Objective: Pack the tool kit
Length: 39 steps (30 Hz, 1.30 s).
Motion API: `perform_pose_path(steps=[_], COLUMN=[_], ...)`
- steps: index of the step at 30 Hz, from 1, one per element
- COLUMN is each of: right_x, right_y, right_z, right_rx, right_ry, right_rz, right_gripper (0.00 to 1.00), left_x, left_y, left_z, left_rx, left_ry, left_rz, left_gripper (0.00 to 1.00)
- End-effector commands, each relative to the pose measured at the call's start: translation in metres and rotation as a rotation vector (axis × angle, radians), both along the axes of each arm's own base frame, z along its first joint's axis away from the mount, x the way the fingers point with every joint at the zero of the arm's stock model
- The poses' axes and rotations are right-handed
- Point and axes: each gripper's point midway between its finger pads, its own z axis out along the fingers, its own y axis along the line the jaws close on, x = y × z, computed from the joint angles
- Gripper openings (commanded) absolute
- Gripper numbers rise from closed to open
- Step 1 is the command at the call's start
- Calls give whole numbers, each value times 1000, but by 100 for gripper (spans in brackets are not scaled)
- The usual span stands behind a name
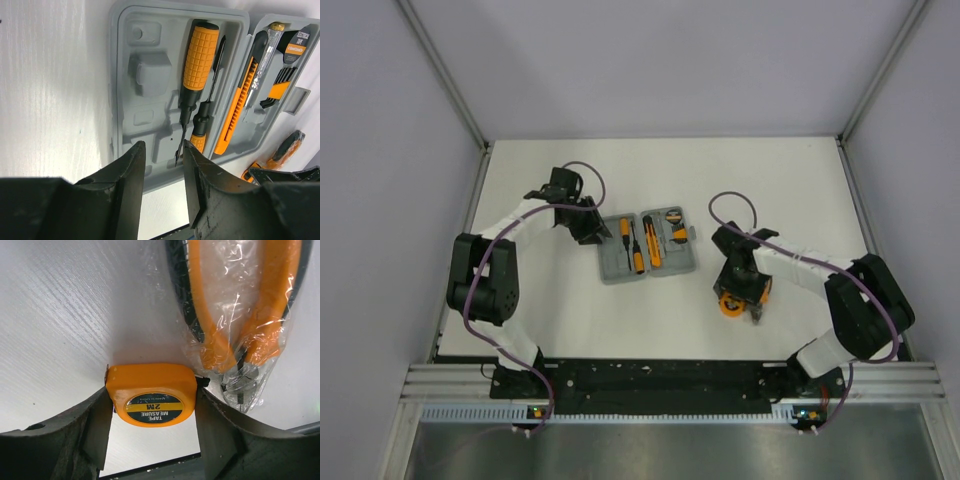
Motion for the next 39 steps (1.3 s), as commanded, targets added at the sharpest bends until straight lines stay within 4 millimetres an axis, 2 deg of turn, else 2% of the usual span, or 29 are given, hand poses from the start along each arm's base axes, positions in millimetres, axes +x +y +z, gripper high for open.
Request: perform_pose_path(steps=[1, 5, 8, 9, 10, 13, 16, 19, 21, 24, 26, 30, 39], right_x=[16, 36, 58, 70, 75, 104, 132, 158, 172, 190, 196, 201, 174], right_y=[9, 20, 34, 42, 45, 72, 99, 129, 146, 166, 175, 176, 166], right_z=[6, 29, 59, 75, 81, 118, 145, 164, 169, 165, 155, 124, 87], right_rx=[37, 54, 83, 100, 102, 173, 225, 283, 301, 321, 329, 290, 282], right_ry=[-49, -130, -224, -269, -286, -387, -462, -516, -533, -534, -518, -463, -351], right_rz=[43, 119, 184, 214, 231, 318, 418, 517, 585, 654, 694, 728, 783], right_gripper=[38, 33, 32, 32, 32, 33, 33, 34, 34, 35, 35, 34, 34], left_x=[8, 9, 9, 9, 9, 9, 8, 7, 8, 5, 6, 4, -2], left_y=[0, 2, 6, 8, 9, 14, 18, 21, 23, 24, 25, 27, 23], left_z=[13, 17, 19, 19, 19, 18, 17, 14, 12, 5, 2, -10, -30], left_rx=[-16, -14, -8, -5, -3, 4, 8, 13, 15, 15, 17, 22, 0], left_ry=[-47, -58, -60, -60, -60, -58, -51, -45, -38, -6, 6, 43, 95], left_rz=[-3, 4, 14, 18, 21, 30, 41, 47, 52, 47, 43, 37, 18], left_gripper=[40, 40, 40, 40, 40, 40, 39, 40, 40, 40, 40, 40, 39])
